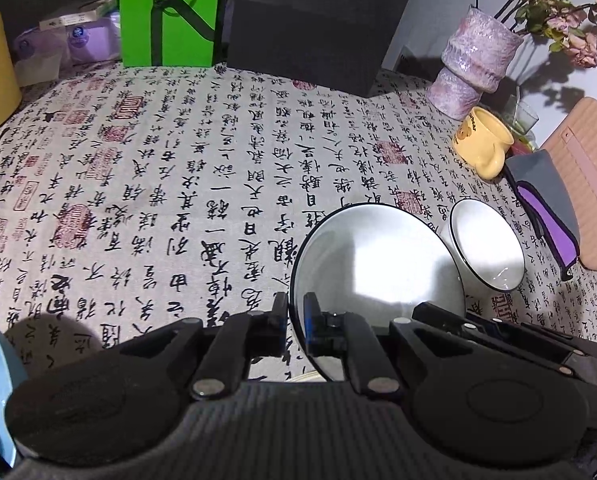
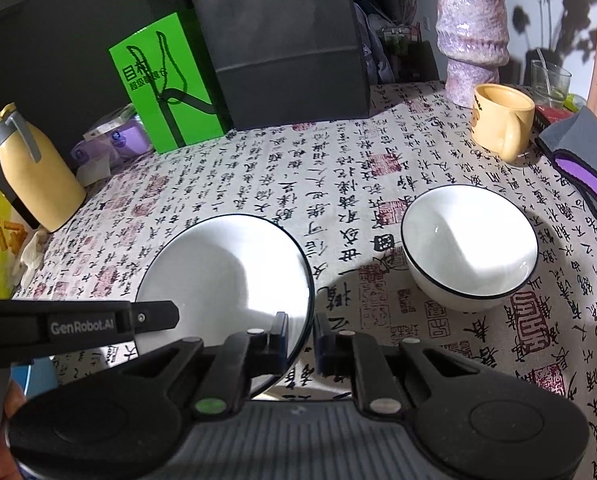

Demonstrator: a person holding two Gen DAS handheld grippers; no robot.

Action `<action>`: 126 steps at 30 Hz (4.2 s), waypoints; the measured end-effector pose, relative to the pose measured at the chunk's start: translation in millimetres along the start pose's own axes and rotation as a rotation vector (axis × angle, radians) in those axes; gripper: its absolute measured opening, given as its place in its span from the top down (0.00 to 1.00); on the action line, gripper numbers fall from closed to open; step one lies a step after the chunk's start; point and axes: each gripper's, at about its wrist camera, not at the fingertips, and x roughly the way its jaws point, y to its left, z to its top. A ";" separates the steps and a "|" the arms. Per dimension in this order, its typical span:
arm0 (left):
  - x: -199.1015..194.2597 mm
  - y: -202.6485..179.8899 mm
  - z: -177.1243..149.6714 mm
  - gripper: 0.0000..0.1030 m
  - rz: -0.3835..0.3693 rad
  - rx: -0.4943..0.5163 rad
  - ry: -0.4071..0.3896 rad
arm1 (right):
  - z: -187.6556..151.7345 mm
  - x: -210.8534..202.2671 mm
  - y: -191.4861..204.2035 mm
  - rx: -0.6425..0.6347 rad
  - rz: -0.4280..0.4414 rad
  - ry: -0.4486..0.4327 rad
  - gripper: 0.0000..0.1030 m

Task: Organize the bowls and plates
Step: 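Lift the white bowl with both tools and carry it toward the blue bowl, then lower the held white bowl into the blue bowl with both tools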

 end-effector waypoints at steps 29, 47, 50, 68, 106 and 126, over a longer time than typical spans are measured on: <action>-83.4 53.5 -27.6 0.92 0.035 -0.059 -0.131 | -17.8 -45.2 76.3 -0.090 0.059 -0.067 0.88; -122.1 101.3 -48.4 0.92 0.059 -0.122 -0.188 | -34.3 -58.4 132.4 -0.155 0.099 -0.079 0.88; -128.2 111.5 -52.3 0.92 0.064 -0.141 -0.196 | -36.9 -58.7 142.4 -0.169 0.106 -0.077 0.88; -160.8 173.3 -71.3 0.91 0.118 -0.229 -0.248 | -50.7 -50.5 209.5 -0.245 0.183 -0.057 0.88; -127.3 268.6 -97.0 0.92 0.170 -0.335 -0.151 | -73.7 17.0 281.7 -0.336 0.218 0.103 0.88; -100.0 277.2 -97.4 0.91 0.180 -0.268 -0.058 | -79.1 39.7 291.0 -0.424 0.185 0.173 0.86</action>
